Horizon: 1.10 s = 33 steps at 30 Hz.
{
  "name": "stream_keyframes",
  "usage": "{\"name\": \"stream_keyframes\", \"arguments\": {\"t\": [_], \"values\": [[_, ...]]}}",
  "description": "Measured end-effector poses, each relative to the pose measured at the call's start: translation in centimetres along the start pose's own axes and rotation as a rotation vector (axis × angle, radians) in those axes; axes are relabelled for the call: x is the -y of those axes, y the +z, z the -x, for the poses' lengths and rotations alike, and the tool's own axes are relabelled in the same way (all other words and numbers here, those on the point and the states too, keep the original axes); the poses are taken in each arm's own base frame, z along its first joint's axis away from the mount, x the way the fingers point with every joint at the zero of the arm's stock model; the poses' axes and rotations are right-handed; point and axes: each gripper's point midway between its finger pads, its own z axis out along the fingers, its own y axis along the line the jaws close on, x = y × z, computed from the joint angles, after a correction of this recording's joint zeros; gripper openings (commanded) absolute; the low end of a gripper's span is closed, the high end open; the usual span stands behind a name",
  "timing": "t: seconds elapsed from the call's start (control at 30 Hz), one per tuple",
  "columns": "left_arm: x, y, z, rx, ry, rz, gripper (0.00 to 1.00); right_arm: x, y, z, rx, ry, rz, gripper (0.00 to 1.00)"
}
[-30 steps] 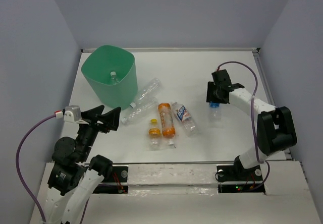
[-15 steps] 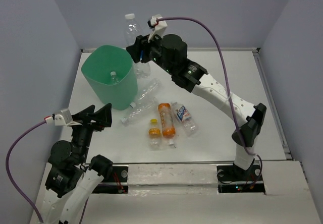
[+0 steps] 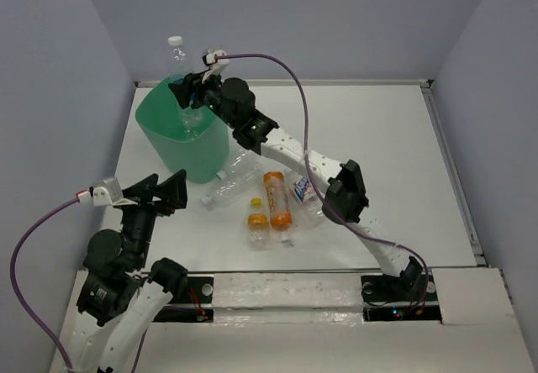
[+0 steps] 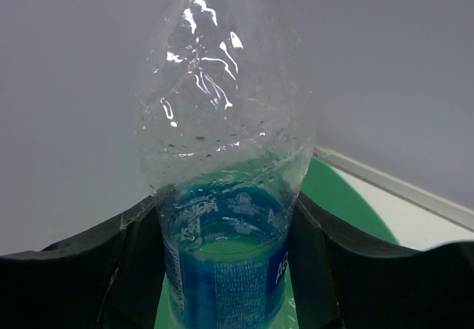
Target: Put the plastic bottles in the bin
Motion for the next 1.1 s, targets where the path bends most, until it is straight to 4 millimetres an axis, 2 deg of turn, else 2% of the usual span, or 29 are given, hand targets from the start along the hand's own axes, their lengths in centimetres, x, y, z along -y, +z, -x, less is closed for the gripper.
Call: {"name": "stream_keyframes", "arguments": {"t": [0.03, 0.1, 0.2, 0.33, 0.47, 0.53, 0.67, 0.7, 0.73, 0.77, 0.8, 0.87, 0.93, 1.0, 1.03, 1.1], "values": [[0.0, 0.0, 0.0, 0.0, 0.001, 0.0, 0.98, 0.2, 0.1, -1.1, -0.013, 0.0, -0.002, 0.92], [0.0, 0.1, -0.1, -0.003, 0.002, 0.001, 0.98, 0.6, 0.2, -3.6, -0.051, -0.003, 0.001, 0.97], [0.1, 0.2, -0.2, -0.01, 0.007, 0.0, 0.98, 0.6, 0.2, -4.5, -0.068, -0.012, 0.012, 0.98], [0.4, 0.5, -0.5, -0.021, 0.017, -0.015, 0.99, -0.2, -0.2, -2.6, -0.057, -0.015, 0.034, 0.98], [1.1, 1.1, -1.0, -0.044, 0.026, -0.046, 0.99, -1.2, -1.1, 0.9, -0.031, -0.016, 0.054, 0.95], [1.6, 1.5, -1.9, -0.083, 0.027, -0.069, 0.99, -1.4, -2.5, 2.9, -0.034, -0.022, 0.048, 0.93], [3.3, 2.6, -5.9, -0.259, -0.005, -0.139, 0.99, -0.7, -7.8, 4.8, -0.102, -0.041, -0.001, 0.92], [3.7, 3.0, -7.6, -0.329, -0.021, -0.154, 0.99, 0.0, -10.7, 5.2, -0.135, -0.044, -0.025, 0.93], [3.9, 3.0, -8.5, -0.365, -0.034, -0.159, 0.99, 0.4, -12.1, 5.5, -0.143, -0.047, -0.036, 0.93], [3.9, 3.1, -10.4, -0.431, -0.056, -0.164, 0.99, 0.7, -14.6, 6.0, -0.15, -0.043, -0.048, 0.93], [3.9, 2.9, -12.0, -0.486, -0.085, -0.166, 0.99, 1.4, -16.2, 5.8, -0.164, -0.04, -0.063, 0.93], [3.2, 2.3, -15.1, -0.583, -0.119, -0.149, 0.99, 3.2, -20.9, 5.7, -0.188, -0.027, -0.107, 0.93], [2.0, 1.2, -18.9, -0.701, -0.152, -0.106, 0.99, 5.3, -24.4, 4.4, -0.226, -0.011, -0.161, 0.93], [1.6, 0.2, -21.0, -0.777, -0.167, -0.084, 0.99, 7.2, -27.3, 2.5, -0.272, 0.009, -0.216, 0.93], [1.4, -0.5, -22.7, -0.842, -0.166, -0.064, 0.99, 8.7, -29.4, 1.0, -0.304, 0.021, -0.259, 0.93], [1.4, -1.2, -24.5, -0.914, -0.158, -0.037, 0.99, 10.1, -32.7, -2.3, -0.392, 0.041, -0.313, 0.92]]}}
